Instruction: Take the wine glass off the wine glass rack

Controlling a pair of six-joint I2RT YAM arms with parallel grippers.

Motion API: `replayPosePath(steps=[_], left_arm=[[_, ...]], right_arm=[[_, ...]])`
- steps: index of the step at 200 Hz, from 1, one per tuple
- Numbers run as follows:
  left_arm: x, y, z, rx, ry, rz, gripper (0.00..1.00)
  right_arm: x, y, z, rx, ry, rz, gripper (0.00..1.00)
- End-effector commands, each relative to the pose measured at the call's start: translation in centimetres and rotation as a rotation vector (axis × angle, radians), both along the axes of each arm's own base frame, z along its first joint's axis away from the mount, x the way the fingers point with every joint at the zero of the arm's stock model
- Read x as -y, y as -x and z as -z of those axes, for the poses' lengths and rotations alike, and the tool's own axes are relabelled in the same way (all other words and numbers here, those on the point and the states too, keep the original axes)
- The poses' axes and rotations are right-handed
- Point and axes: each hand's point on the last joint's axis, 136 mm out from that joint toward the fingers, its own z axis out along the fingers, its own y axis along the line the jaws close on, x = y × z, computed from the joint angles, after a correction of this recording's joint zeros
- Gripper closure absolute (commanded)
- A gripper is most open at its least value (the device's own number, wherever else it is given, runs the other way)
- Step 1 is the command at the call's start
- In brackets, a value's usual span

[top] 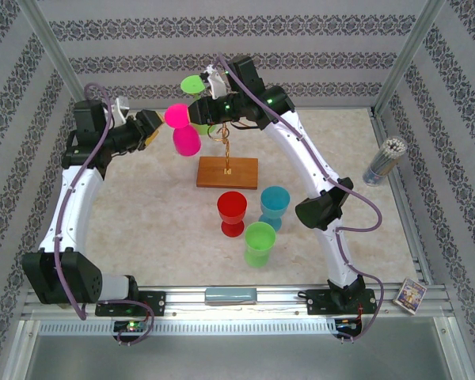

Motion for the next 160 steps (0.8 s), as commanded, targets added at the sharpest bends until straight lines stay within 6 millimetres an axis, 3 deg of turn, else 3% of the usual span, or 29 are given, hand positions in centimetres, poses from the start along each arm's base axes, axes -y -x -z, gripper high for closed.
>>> replayPosePath(steps=[1, 49, 160], left_arm=[[0.9, -0.5, -2.8, 0.100, -0.002, 0.034, 0.44], [1.5, -1.0, -4.0, 0.127, 0.023, 0.051, 0.44], [2.6, -2.7, -3.2, 0.116, 0.050, 0.072, 0.54]], right_arm=[[0.2, 0.2, -0.7, 0.007, -0.015, -0.005, 0.67], [0.2, 0.2, -0.8, 0.006, -0.016, -0.004, 0.65], [0.2, 0.3, -0.7, 0.001, -0.013, -0.007, 0.66]])
